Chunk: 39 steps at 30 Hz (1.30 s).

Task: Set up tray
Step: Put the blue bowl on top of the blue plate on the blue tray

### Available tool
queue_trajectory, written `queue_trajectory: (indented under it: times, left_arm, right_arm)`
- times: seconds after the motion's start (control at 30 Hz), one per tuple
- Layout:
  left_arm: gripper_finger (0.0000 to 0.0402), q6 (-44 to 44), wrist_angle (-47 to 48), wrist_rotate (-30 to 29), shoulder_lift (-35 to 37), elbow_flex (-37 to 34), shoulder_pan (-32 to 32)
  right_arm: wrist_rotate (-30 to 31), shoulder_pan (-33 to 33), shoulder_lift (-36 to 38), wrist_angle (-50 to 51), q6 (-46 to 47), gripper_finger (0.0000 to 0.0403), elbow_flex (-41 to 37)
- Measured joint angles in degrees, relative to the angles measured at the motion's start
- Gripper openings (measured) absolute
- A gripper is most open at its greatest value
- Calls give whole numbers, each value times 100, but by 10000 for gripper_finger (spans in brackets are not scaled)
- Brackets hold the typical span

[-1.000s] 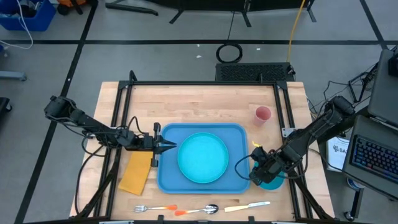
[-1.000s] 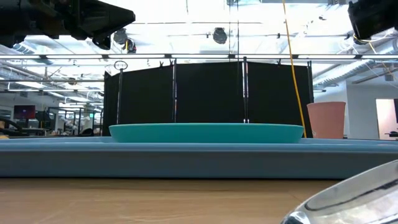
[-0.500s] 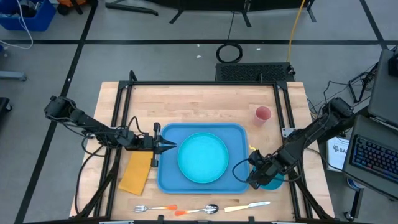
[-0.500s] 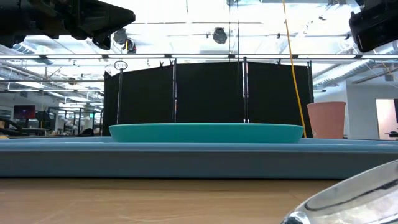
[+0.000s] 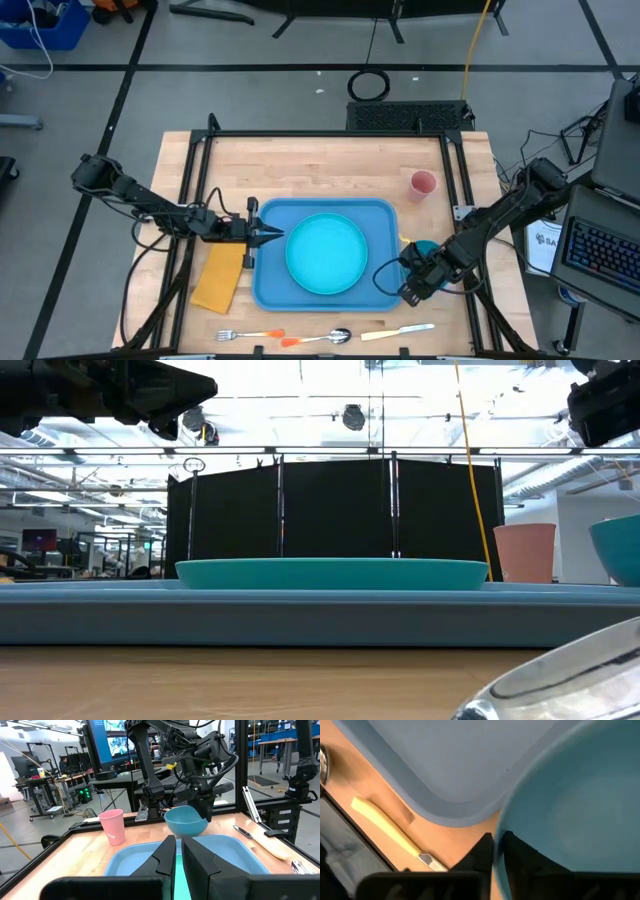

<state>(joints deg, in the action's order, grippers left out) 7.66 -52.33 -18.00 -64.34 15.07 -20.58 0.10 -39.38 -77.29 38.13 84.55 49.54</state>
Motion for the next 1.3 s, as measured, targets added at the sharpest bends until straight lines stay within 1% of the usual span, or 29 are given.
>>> queue_trajectory:
  times: [0.47, 0.57, 0.67, 0.83, 0.97, 1.03, 1.3]
  left_arm:
    - [35, 63, 30, -2, 0, 0, 0]
    - [35, 63, 31, -4, 0, 0, 0]
    - [35, 63, 32, -4, 0, 0, 0]
    - [35, 66, 39, -4, 0, 0, 0]
    - [35, 68, 58, -4, 0, 0, 0]
    - [35, 68, 72, -4, 0, 0, 0]
    - [35, 111, 78, -7, 0, 0, 0]
  right_arm:
    - [-2, -9, -1, 39, -148, 9, 6]
    - [11, -21, 8, 269, -155, 7, 115]
    - [184, -52, 8, 748, -251, 1, 401]
    - [714, -87, 6, 1412, -373, 1, 947]
    - [1085, -79, 6, 1488, -685, 1, 1199]
    - [1174, -32, 6, 1488, -833, 1, 1265]
    - [1571, 255, 6, 1415, -1487, 1, 1287]
